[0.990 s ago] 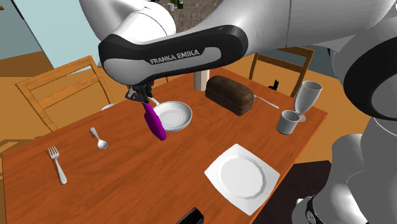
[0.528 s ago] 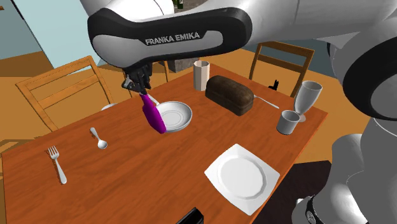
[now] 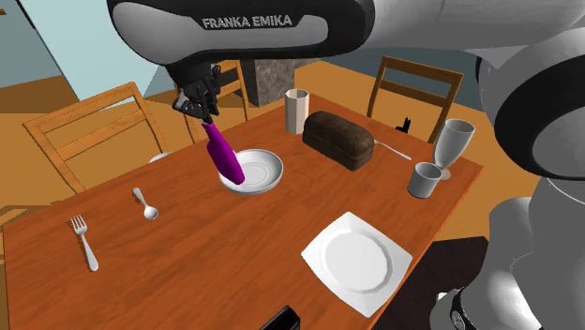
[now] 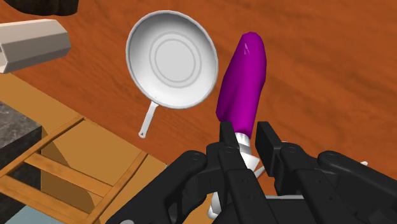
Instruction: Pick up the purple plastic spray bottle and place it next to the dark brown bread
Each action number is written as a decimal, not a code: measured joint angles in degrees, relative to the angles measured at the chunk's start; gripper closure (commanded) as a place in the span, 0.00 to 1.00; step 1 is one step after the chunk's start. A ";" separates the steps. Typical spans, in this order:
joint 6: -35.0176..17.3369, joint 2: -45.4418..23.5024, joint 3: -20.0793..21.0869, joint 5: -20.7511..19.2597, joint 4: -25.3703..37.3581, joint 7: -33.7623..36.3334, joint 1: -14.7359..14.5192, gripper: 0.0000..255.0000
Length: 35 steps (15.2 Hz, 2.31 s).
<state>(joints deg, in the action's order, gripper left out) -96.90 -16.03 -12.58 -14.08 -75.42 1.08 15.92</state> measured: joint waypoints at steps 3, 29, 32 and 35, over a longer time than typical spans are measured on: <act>2.58 -0.91 -0.04 0.28 3.58 -0.77 0.14 1.00; 0.64 17.00 -8.07 -0.89 -10.49 -19.72 10.22 1.00; 0.10 18.65 -9.85 -0.83 -11.71 -23.19 11.88 1.00; -0.23 19.42 -11.95 -0.34 -11.75 -27.16 13.69 1.00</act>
<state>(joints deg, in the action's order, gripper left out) -97.13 3.39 -24.53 -14.42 -87.17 -26.08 29.61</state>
